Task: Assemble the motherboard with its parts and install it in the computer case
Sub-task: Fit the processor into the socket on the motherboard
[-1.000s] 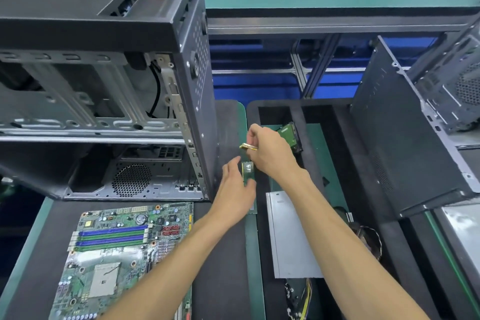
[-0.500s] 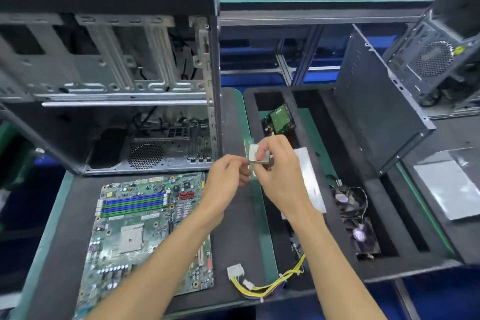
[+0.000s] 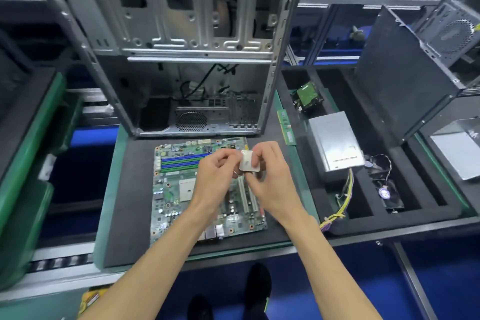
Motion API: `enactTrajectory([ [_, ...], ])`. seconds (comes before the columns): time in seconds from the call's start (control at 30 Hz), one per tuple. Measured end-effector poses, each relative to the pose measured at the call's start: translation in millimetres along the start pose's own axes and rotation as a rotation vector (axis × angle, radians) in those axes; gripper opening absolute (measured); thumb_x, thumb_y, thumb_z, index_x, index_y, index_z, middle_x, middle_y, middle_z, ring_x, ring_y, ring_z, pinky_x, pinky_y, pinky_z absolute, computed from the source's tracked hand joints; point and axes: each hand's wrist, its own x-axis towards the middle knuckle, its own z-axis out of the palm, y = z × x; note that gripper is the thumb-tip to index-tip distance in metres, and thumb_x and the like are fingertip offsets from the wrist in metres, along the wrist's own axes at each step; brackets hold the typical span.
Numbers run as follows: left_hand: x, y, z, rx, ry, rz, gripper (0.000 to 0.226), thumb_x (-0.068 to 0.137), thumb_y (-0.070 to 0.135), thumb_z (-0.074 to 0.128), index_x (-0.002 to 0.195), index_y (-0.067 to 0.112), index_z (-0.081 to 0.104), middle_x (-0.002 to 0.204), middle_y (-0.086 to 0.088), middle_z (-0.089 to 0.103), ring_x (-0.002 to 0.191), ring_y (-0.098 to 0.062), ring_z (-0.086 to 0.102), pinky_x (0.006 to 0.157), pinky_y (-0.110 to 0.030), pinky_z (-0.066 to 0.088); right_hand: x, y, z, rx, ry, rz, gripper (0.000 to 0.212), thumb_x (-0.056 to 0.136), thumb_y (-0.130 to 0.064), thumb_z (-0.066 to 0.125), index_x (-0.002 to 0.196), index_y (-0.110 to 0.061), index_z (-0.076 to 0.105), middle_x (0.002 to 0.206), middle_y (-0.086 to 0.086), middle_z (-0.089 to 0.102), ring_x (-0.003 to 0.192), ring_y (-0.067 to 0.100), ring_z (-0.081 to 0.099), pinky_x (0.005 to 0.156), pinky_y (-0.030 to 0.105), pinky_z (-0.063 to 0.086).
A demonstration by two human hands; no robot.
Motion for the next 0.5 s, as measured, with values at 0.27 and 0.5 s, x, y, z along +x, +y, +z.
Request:
enactTrajectory([
  [0.27, -1, -10, -69, -0.135, 0.107, -0.044, 0.017, 0.098, 0.018, 0.062, 0.097, 0.011, 0.077, 0.091, 0.0, 0.074, 0.08, -0.012, 0.064, 0.066, -0.025, 0.052, -7, -25, 44, 0.731, -0.145, 0.528, 0.022, 0.091, -0.021, 0.067, 0.112, -0.022, 0.072, 0.092, 0.006, 0.074, 0.077, 0.017, 0.07, 0.067, 0.026, 0.056],
  [0.5, -3, -12, -88, -0.167, 0.058, -0.043, 0.015, 0.093, 0.02, 0.069, 0.087, 0.019, 0.082, 0.093, -0.003, 0.077, 0.086, -0.013, 0.068, 0.083, -0.039, 0.055, 2, -31, 60, 1.031, -0.228, 0.841, 0.045, 0.09, -0.045, 0.065, 0.09, -0.002, 0.078, 0.096, 0.03, 0.074, 0.084, 0.035, 0.076, 0.068, 0.032, 0.062],
])
